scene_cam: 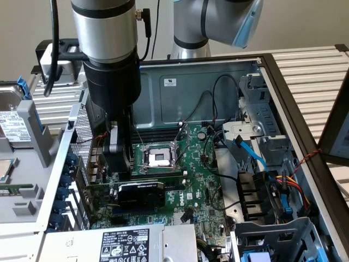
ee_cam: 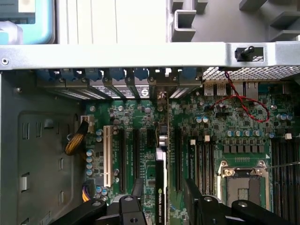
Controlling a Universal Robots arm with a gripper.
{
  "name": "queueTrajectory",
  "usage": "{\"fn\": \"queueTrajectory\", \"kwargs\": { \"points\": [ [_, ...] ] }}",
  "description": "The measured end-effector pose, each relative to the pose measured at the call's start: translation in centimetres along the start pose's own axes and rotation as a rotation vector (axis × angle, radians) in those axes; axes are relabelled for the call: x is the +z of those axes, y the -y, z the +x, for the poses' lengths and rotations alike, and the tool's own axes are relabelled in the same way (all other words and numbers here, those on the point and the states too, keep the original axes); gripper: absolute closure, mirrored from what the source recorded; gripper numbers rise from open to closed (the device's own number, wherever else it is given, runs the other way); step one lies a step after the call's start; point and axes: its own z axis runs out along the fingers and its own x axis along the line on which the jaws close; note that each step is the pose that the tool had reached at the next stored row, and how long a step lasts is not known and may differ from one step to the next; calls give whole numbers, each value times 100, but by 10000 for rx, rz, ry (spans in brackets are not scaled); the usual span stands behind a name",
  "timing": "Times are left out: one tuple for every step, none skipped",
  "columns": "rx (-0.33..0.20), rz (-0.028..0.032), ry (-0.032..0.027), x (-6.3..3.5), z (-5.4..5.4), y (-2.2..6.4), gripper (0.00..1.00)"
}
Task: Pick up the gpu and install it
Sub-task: 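Press down on the gpu until it lock into place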
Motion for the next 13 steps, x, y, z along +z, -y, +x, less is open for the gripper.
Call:
{"fn": "queueTrajectory", "kwargs": {
  "points": [
    [0,0,1,0,0,0,53],
    [0,-2,0,0,0,0,53],
    [-1,-2,-1,0,0,0,53],
    [-1,-2,0,0,0,0,55],
    [-1,-1,1,1,0,0,55],
    [-1,-2,1,1,0,0,62],
    [-1,-1,1,1,0,0,68],
    [-2,0,1,1,0,0,68],
    [-1,7,3,2,0,-5,74],
    [-1,25,4,2,1,-16,80],
    [-1,68,3,3,2,-40,80],
    [-1,117,1,9,1,-63,86],
    [-2,174,-1,17,1,-85,89]
  ]
}}
